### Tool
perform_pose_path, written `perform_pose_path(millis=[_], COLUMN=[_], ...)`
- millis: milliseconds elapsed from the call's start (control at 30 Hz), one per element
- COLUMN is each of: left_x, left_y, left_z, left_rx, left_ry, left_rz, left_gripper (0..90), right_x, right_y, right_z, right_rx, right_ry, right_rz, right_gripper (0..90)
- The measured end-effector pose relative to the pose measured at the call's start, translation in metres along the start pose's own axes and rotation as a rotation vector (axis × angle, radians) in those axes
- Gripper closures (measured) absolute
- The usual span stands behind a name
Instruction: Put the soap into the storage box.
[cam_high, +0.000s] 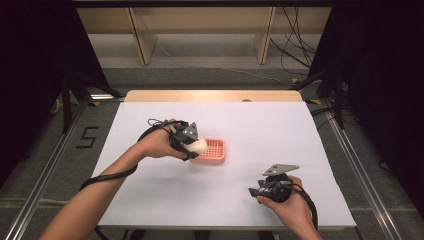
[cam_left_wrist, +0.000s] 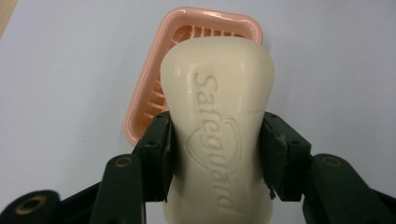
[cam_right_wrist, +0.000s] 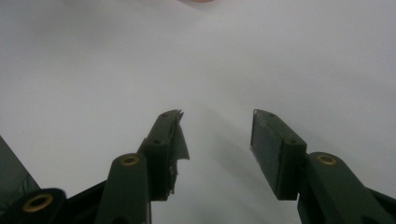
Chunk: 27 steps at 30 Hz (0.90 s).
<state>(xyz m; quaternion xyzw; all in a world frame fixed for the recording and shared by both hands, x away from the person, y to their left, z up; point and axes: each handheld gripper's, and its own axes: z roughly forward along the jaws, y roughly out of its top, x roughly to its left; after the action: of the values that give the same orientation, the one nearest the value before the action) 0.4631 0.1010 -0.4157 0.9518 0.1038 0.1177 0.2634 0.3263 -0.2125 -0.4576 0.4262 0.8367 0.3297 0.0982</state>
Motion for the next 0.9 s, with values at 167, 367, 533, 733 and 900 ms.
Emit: perform_pose_path(millis=[167,367,533,733,900], left_x=[0.002,0.002,0.004,0.006,0.006], left_y=[0.002,0.004,0.006,0.009,0.012], left_z=[0.0,0.004,0.005,0.007,0.01], left_rx=[0.013,-0.016,-0.01,-0.022,-0.028], left_ry=[0.0,0.005,0.004,0.017,0.026], left_rz=[0.022,0.025,0.033,0.047,0.056], left_gripper=[49.2,49.2,49.2,49.2,49.2], right_x=[0.0,0.0,0.0,0.0,0.0], right_y=[0.0,-0.001,0.0,0.0,0.0], right_z=[0.0,0.001,0.0,0.0,0.0], right_rx=[-0.007,-0.018,-0.002,-0.01,-0.009], right_ry=[0.0,0.0,-0.001,-0.002,-0.001], right_rz=[-0.001,0.004,-0.002,-0.005,-0.002], right_gripper=[53.0,53.0,53.0,53.0,53.0])
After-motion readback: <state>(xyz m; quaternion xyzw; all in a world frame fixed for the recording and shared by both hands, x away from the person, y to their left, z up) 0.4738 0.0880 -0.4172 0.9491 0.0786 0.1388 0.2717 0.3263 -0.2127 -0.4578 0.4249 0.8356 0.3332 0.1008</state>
